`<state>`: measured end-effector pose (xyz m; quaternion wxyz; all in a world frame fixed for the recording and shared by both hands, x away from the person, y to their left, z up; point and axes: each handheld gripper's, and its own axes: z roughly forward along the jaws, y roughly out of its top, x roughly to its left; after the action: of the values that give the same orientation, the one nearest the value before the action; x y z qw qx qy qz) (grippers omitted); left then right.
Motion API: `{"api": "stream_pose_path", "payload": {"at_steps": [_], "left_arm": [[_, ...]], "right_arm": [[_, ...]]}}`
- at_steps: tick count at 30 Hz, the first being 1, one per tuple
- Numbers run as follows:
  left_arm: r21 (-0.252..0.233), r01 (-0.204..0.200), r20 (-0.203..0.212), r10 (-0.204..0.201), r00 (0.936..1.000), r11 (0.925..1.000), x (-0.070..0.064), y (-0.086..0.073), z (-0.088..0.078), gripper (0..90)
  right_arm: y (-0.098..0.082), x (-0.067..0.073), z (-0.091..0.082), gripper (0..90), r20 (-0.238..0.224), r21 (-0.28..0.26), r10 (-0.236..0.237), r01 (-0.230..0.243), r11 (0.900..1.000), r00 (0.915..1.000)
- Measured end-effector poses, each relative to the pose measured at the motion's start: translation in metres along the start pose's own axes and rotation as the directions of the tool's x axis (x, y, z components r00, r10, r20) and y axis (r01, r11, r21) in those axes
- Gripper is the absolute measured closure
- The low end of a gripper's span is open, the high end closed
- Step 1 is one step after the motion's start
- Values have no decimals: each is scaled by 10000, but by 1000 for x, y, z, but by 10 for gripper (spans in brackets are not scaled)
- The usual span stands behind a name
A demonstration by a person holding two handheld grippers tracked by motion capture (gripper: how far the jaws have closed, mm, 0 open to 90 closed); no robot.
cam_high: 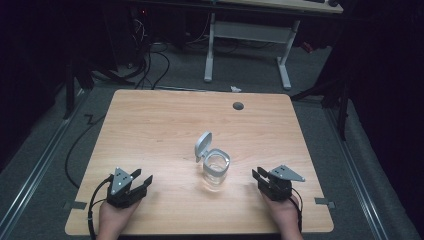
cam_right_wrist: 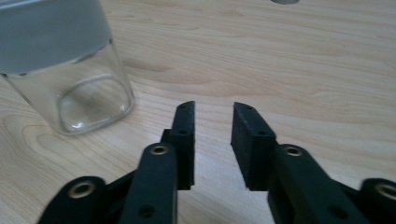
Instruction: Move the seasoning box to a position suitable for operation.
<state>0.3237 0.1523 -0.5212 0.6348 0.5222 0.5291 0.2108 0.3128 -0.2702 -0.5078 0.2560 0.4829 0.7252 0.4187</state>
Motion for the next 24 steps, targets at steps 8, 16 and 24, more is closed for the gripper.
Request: {"api": "stream_pose_path", "payload": {"at_steps": [8, 16, 24], "left_arm": [[120, 9, 137, -11, 9999, 9999, -2, -1, -1, 433], [103, 168, 231, -170, 9996, 9998, -1, -1, -2, 397], [301, 123, 353, -133, 9993, 9995, -2, -4, -1, 358]], "right_arm": [[10, 11, 16, 884, -181, 244, -395, 399, 9989, 9991], [22, 20, 31, 900, -280, 383, -697, 708, 9968, 9972], [33, 25, 41, 900, -478, 261, -755, 768, 9967, 9960]]}}
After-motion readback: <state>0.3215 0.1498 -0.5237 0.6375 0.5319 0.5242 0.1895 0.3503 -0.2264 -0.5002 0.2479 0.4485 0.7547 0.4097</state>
